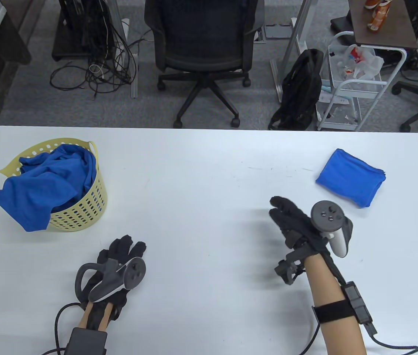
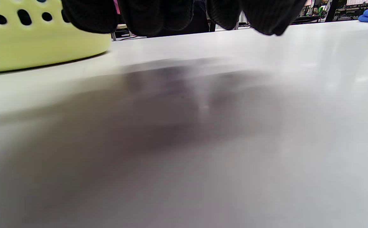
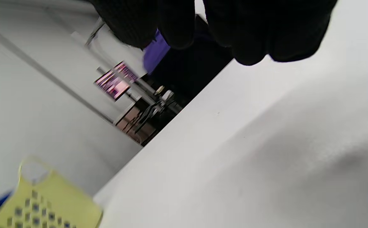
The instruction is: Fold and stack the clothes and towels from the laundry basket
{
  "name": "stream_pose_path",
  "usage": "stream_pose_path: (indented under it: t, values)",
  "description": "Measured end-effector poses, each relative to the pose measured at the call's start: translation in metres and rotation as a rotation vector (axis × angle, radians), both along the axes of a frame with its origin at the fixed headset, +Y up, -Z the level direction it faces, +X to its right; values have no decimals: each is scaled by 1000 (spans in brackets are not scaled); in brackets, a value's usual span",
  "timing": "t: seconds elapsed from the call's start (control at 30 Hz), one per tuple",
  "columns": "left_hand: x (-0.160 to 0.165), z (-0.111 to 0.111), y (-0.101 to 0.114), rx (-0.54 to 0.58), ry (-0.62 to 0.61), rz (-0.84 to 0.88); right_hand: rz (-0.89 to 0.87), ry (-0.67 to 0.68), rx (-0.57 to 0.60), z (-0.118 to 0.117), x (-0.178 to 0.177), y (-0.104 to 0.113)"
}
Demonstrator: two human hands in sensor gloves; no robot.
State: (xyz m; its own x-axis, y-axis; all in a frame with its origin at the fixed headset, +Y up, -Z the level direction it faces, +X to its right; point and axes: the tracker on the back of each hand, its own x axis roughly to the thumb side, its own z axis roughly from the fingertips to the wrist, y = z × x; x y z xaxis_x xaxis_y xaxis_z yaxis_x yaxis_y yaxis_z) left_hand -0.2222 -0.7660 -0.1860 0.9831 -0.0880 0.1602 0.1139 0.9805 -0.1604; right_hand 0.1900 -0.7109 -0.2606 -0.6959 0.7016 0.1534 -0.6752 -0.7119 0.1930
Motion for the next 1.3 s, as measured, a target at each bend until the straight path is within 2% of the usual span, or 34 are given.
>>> stream_pose_path:
  t: [0.1, 0.17, 0.3, 0.43, 0.5, 0.63, 0.73, 0.77, 0.8, 0.87, 0.9, 0.97, 1.0, 1.03, 1.1, 1.17, 1.2, 1.23, 1.27, 1.3]
  values:
    - [0, 0, 0, -1, 0, -6, 224, 85, 165, 30, -23, 5]
    - [-1, 1, 0, 2, 3, -9, 302, 110, 229, 48, -32, 1]
    - [-5, 0, -1, -1, 25, -6, 368, 115, 211, 65, -31, -17]
    - [-13, 0, 6, 57, 107, -34, 393, 85, 148, 65, -17, -30]
    - [-19, 1, 22, 135, 172, -25, 369, 77, 135, 65, -14, -32]
    - [-43, -4, 97, 440, 327, 131, 342, 84, 127, 64, -13, -34]
    - [-63, -33, 151, 551, 412, 165, 347, 106, 124, 64, -18, -37]
    - [-67, -42, 160, 560, 427, 152, 352, 112, 124, 64, -19, -38]
    - [-73, -59, 170, 552, 438, 122, 357, 119, 128, 64, -20, -38]
    - [-83, -90, 178, 408, 464, 34, 357, 123, 133, 64, -22, -39]
    - [-89, -110, 177, 233, 497, -26, 352, 125, 133, 64, -22, -39]
    - [-100, -134, 167, -65, 641, -135, 343, 130, 135, 63, -23, -39]
    - [-106, -144, 160, -116, 687, -149, 341, 130, 136, 63, -23, -40]
    - [-109, -148, 156, -87, 694, -139, 341, 131, 139, 63, -23, -40]
    - [-112, -148, 157, 62, 686, -76, 341, 120, 165, 62, -22, -39]
    - [-114, -138, 175, 272, 645, 163, 333, 109, 175, 60, -19, -38]
    - [-115, -126, 191, 447, 616, 372, 324, 103, 171, 59, -18, -38]
    - [-114, -116, 202, 562, 564, 518, 314, 99, 170, 59, -16, -38]
    - [-112, -104, 216, 655, 492, 666, 300, 97, 169, 58, -15, -38]
    - [-108, -88, 231, 684, 424, 736, 290, 100, 168, 58, -15, -39]
